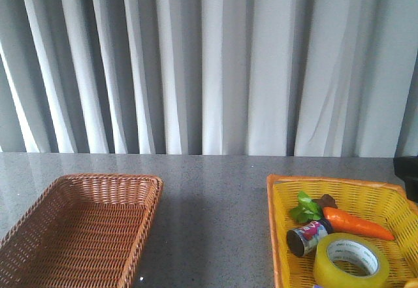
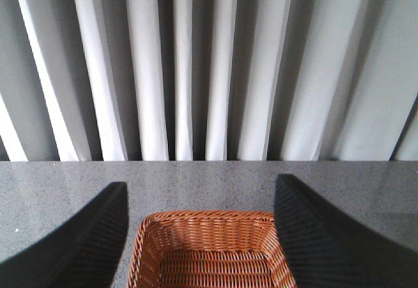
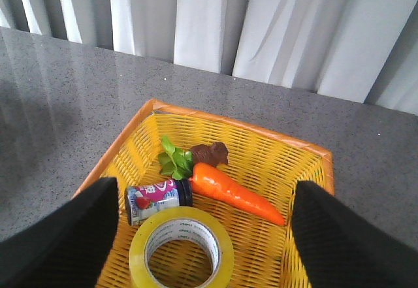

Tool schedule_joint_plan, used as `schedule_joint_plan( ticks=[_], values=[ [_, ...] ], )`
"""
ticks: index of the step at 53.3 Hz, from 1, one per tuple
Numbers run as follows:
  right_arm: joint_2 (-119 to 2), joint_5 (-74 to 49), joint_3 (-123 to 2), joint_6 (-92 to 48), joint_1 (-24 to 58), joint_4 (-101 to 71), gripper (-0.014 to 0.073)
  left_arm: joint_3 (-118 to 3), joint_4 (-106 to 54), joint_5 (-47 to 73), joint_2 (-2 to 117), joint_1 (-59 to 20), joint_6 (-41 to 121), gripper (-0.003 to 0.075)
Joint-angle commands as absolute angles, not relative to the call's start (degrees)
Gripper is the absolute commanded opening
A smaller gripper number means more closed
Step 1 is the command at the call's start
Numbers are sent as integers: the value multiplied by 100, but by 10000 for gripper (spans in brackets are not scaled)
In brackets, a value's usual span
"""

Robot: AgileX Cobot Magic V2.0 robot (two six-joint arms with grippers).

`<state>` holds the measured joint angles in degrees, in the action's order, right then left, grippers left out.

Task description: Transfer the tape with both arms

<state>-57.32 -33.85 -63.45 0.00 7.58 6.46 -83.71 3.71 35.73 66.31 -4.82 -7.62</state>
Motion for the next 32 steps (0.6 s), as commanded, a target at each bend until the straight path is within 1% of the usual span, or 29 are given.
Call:
schedule_joint_plan(
  ticks=[1,6,13,19,32],
  values=[
    [-5735,-3114,-6561,-36,766,671,557,-8586,225,3284,6724,-530,-854,575],
    [-5974,-3253,-6561,-30,742,720,557,-8586,67,3433,6851,-530,-854,577],
    [-6606,-3633,-6686,-30,742,715,557,-8586,0,3683,6977,-530,-849,577],
    [-7373,-4305,-7134,0,742,715,557,-8579,34,4076,7055,-530,-842,577],
    [-8615,-5595,-8224,83,703,832,557,-8573,34,4676,7160,-530,-827,577]
  ],
)
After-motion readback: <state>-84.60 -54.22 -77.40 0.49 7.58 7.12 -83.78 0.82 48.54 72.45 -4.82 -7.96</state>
